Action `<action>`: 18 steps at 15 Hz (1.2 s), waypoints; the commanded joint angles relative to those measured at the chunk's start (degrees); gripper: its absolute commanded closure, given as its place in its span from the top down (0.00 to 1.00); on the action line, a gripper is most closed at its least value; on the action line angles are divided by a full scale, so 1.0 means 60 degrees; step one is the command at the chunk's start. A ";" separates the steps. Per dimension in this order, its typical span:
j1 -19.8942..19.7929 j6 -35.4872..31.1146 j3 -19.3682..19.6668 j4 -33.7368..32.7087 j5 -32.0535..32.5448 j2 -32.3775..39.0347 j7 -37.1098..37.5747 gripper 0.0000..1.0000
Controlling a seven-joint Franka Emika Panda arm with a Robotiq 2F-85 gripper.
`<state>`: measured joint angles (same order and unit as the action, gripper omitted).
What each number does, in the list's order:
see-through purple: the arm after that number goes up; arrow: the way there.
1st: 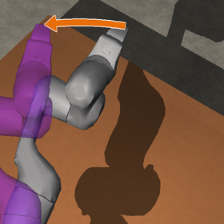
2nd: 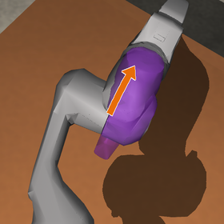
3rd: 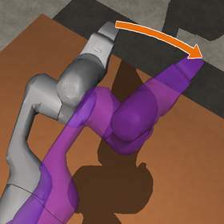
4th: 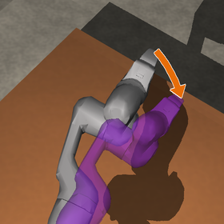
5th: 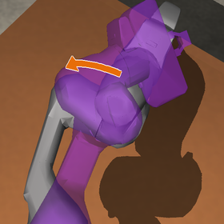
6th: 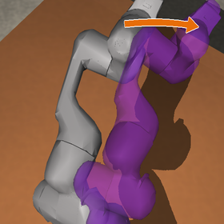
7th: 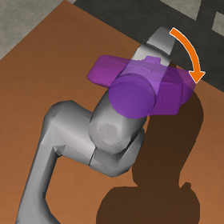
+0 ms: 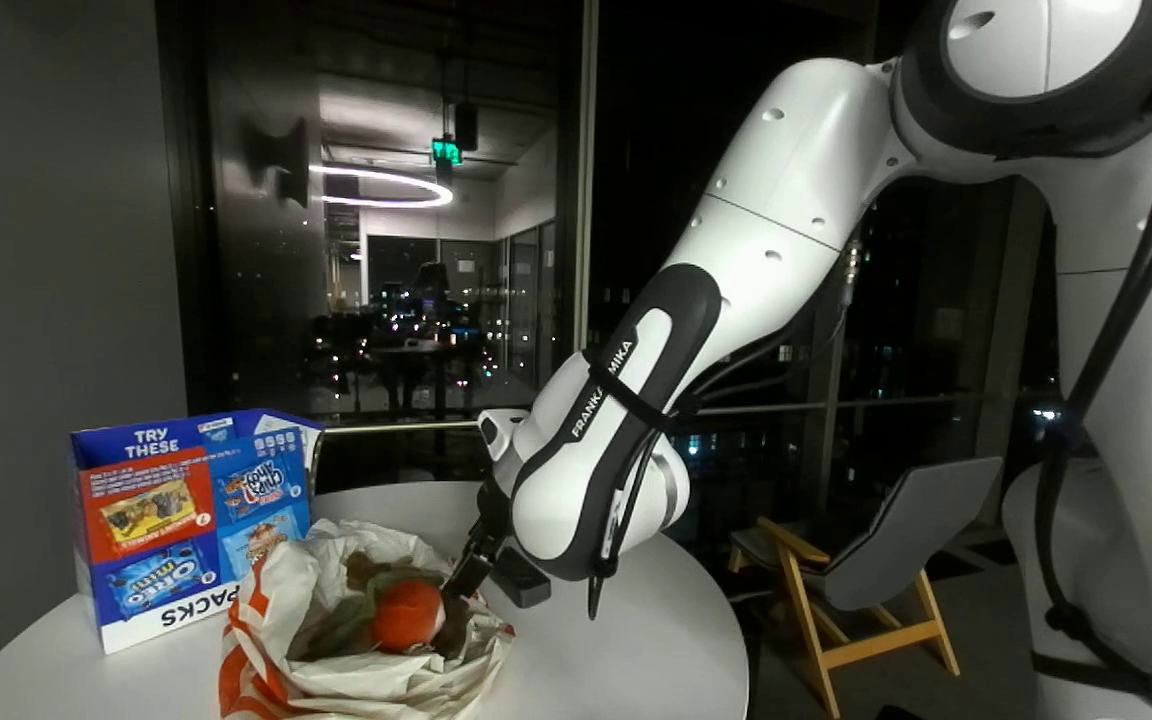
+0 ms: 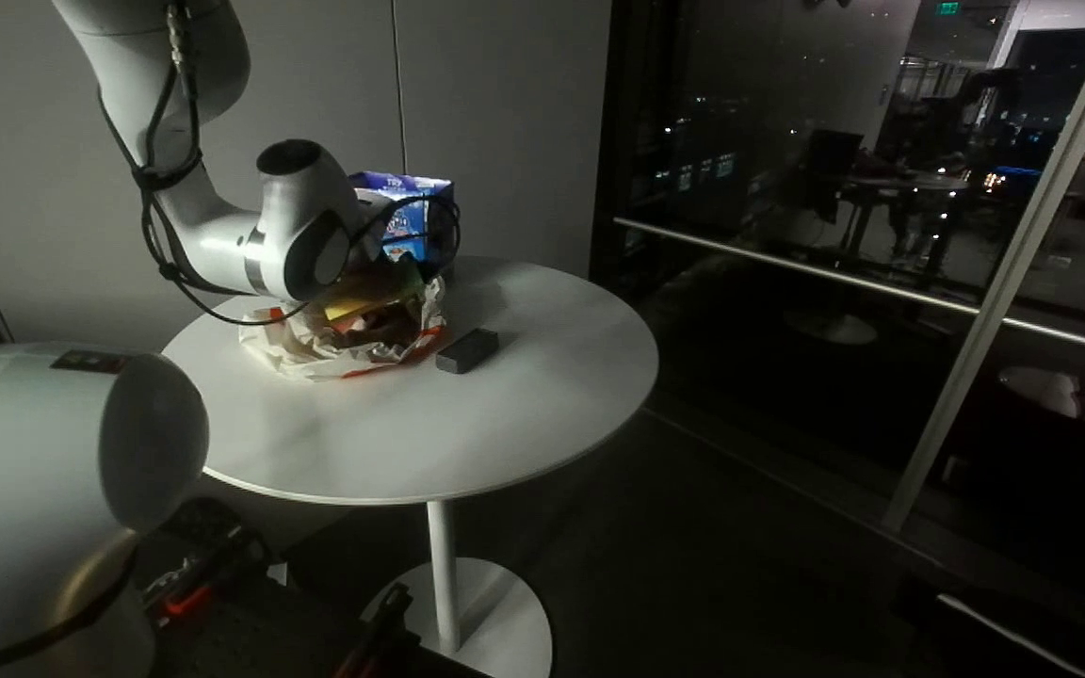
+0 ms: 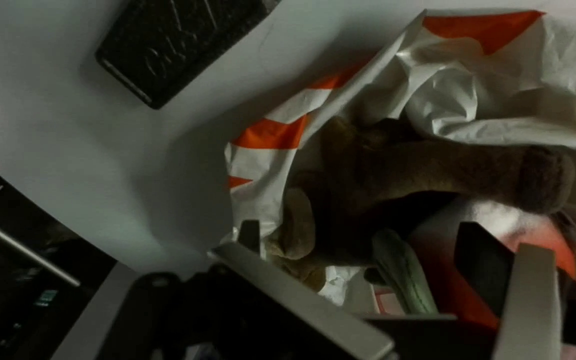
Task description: Put the objects on the table inside the bag
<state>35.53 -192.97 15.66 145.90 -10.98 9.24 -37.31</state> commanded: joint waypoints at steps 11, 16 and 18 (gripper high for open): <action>0.1509 0.0830 0.2296 -0.0759 -0.4064 0.0833 0.0293 1.00; 0.1134 0.3413 0.2054 -0.1474 -0.3901 0.0412 0.0738 1.00; -0.0925 0.3399 0.0366 -0.1591 -0.1384 0.0306 0.2999 1.00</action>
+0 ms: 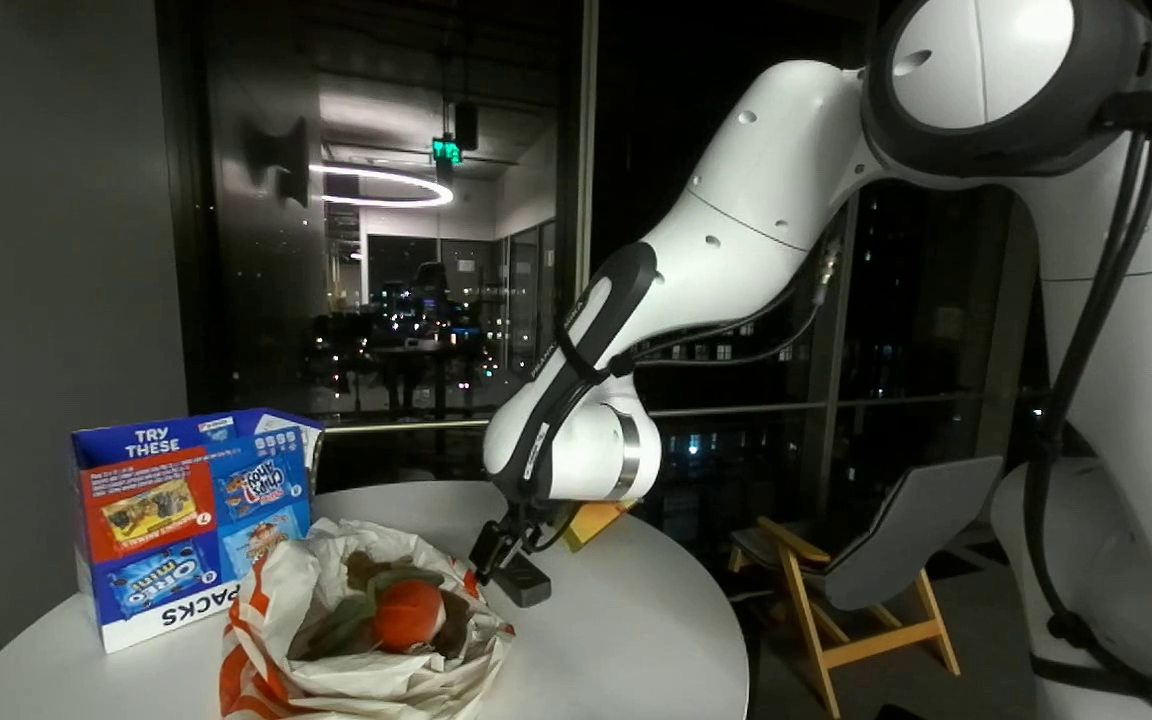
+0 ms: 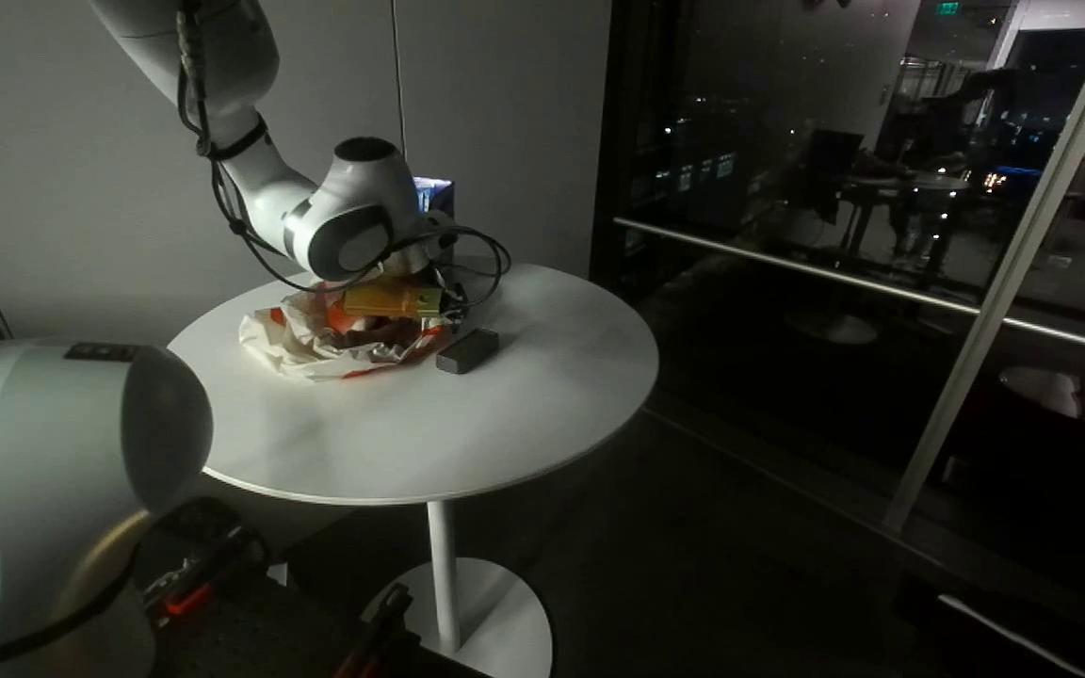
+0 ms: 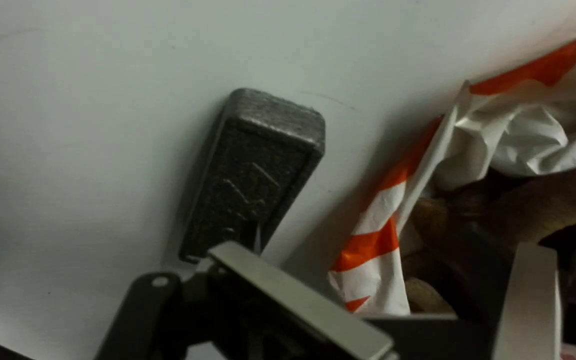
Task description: Put the objects on the table inside the bag
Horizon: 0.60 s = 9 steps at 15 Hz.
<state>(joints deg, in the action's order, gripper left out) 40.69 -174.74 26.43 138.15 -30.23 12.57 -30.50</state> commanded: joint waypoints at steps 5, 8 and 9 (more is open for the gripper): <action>-0.4060 0.0986 -0.3116 -0.1076 0.3879 0.0110 0.4198 1.00; -0.4720 0.1644 -0.3610 -0.1390 0.4368 0.0184 0.4894 1.00; -0.4850 0.1843 -0.3698 -0.1494 0.4516 0.0246 0.5074 1.00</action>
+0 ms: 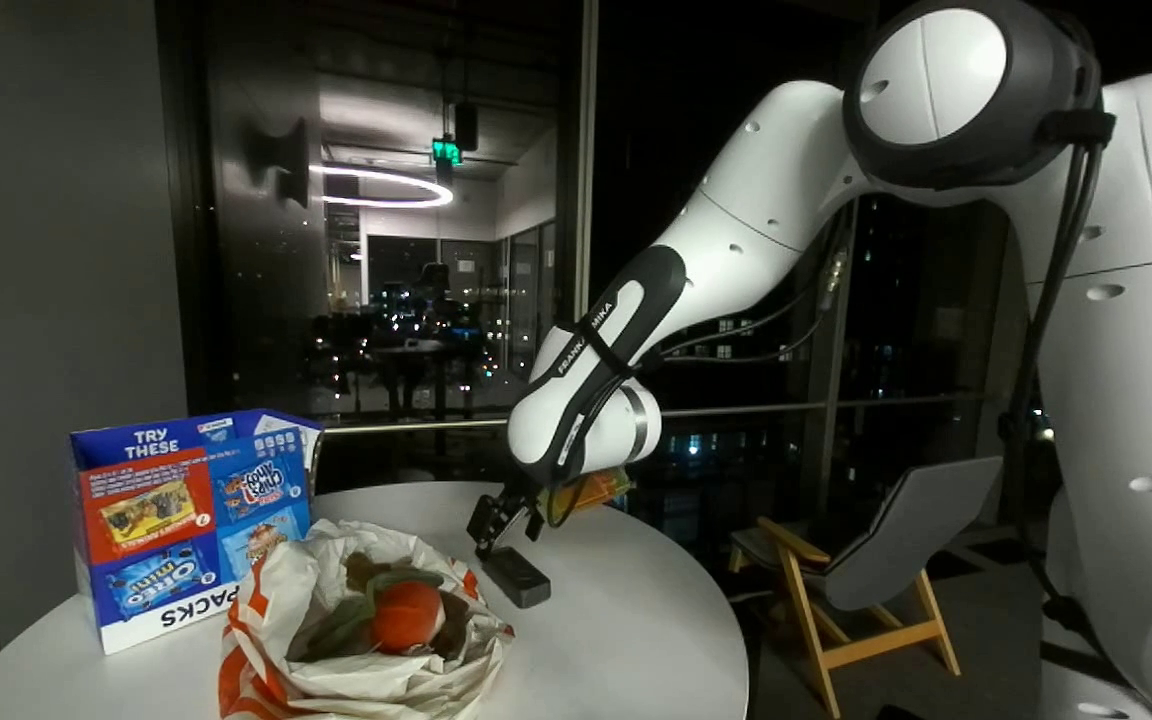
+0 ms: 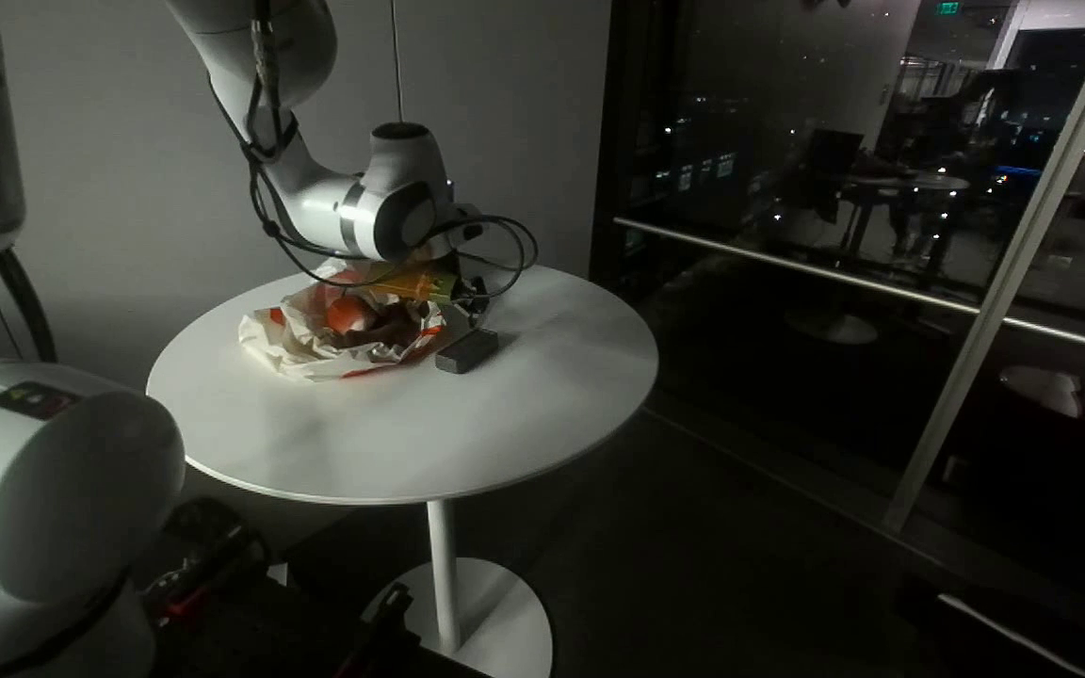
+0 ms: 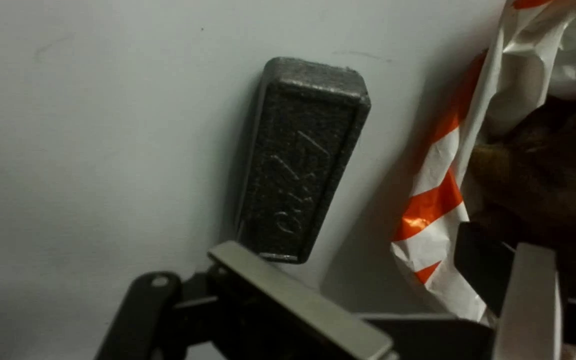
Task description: Put the objects on the table inside the bag
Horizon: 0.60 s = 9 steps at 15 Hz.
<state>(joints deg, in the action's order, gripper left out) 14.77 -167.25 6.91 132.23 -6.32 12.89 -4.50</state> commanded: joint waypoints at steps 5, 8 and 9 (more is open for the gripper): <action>-0.0835 0.1389 -0.0569 -0.0979 0.1213 0.0615 0.1582 1.00; -0.0907 0.1701 -0.0563 -0.1214 0.1461 0.0855 0.1812 1.00; -0.0910 0.1801 -0.0547 -0.1300 0.1539 0.0944 0.1885 1.00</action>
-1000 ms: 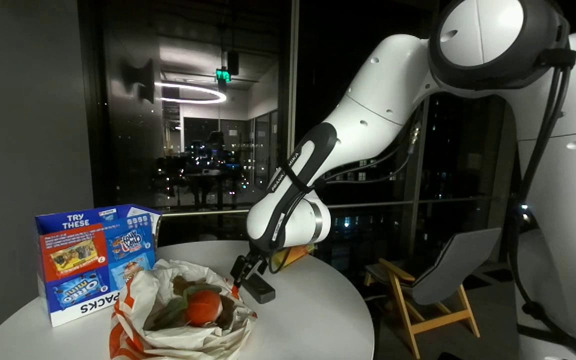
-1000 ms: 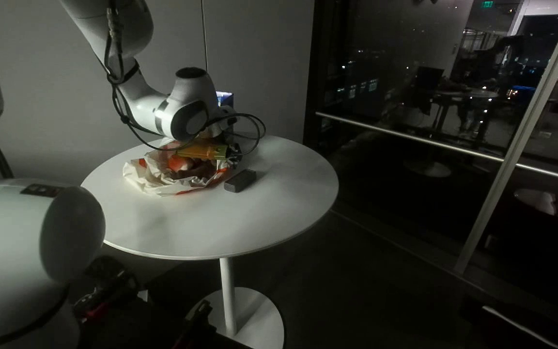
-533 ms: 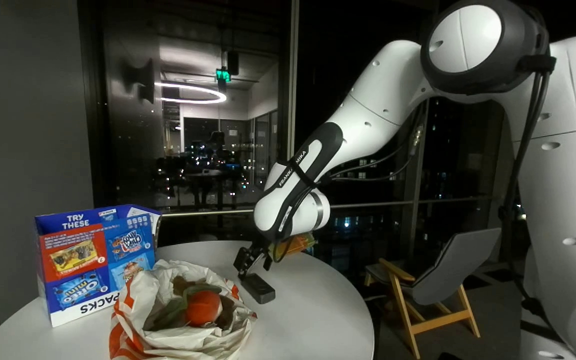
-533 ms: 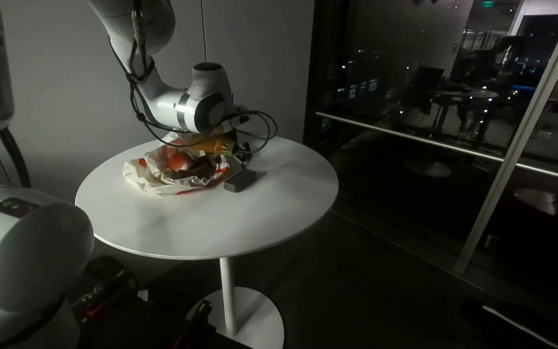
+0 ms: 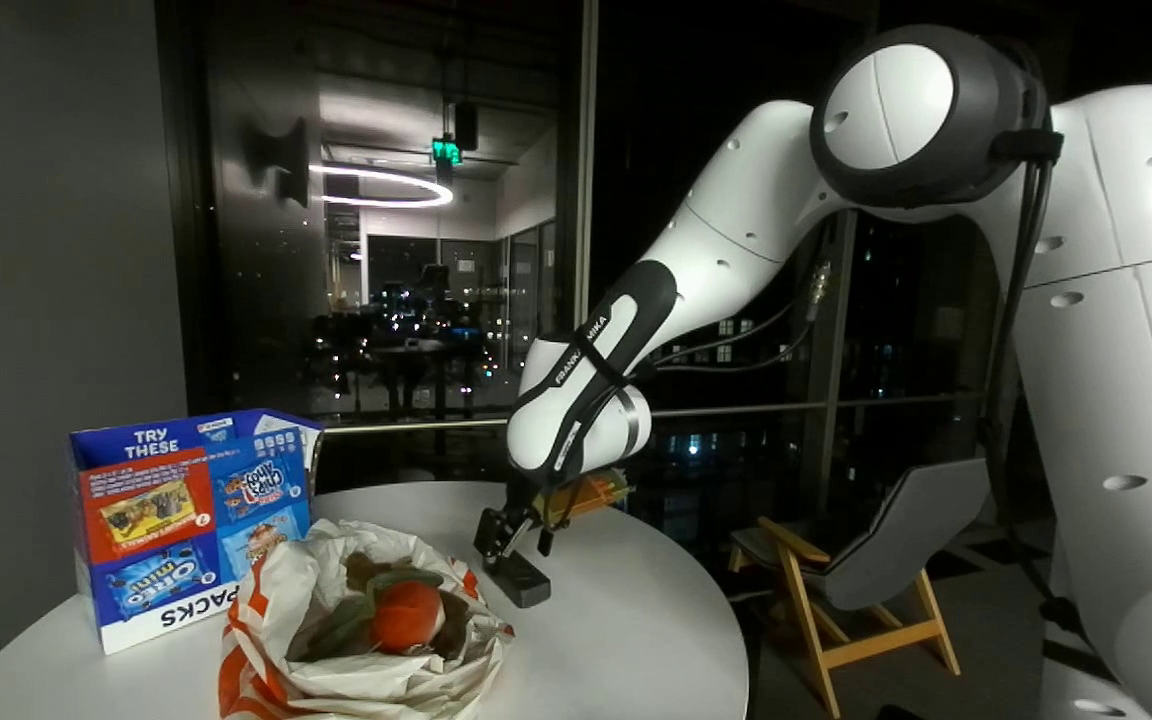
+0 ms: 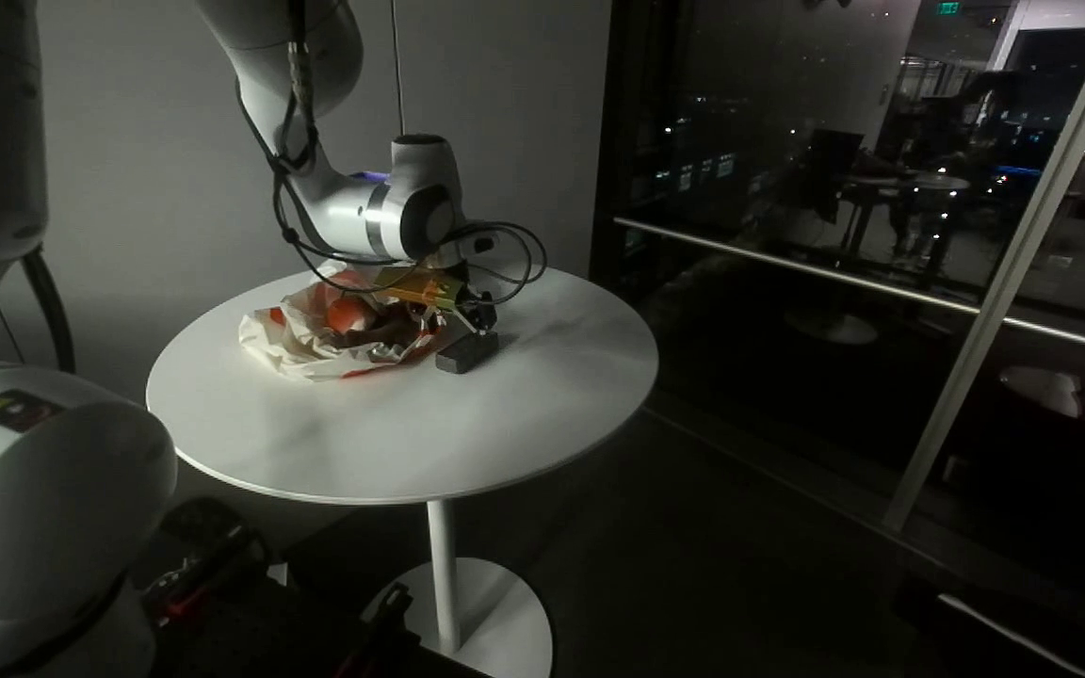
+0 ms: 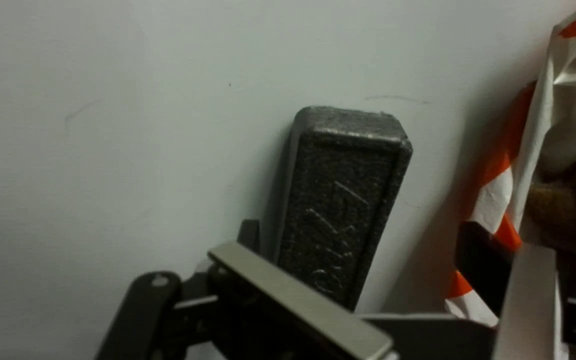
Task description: Put the objects on the table inside the bag
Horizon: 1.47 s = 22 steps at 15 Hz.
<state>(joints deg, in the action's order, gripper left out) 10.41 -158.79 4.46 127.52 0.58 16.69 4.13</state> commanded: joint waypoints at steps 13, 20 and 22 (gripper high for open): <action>-0.0349 0.1102 -0.0200 -0.1029 0.0553 0.0781 0.0599 0.42; -0.0282 0.0693 -0.0257 -0.0555 0.0659 0.0152 0.0591 0.30; -0.0199 0.0296 -0.0305 -0.0256 0.0830 -0.0232 0.0561 0.30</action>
<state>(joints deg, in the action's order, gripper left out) 9.36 -154.10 3.68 123.00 3.28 19.77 6.67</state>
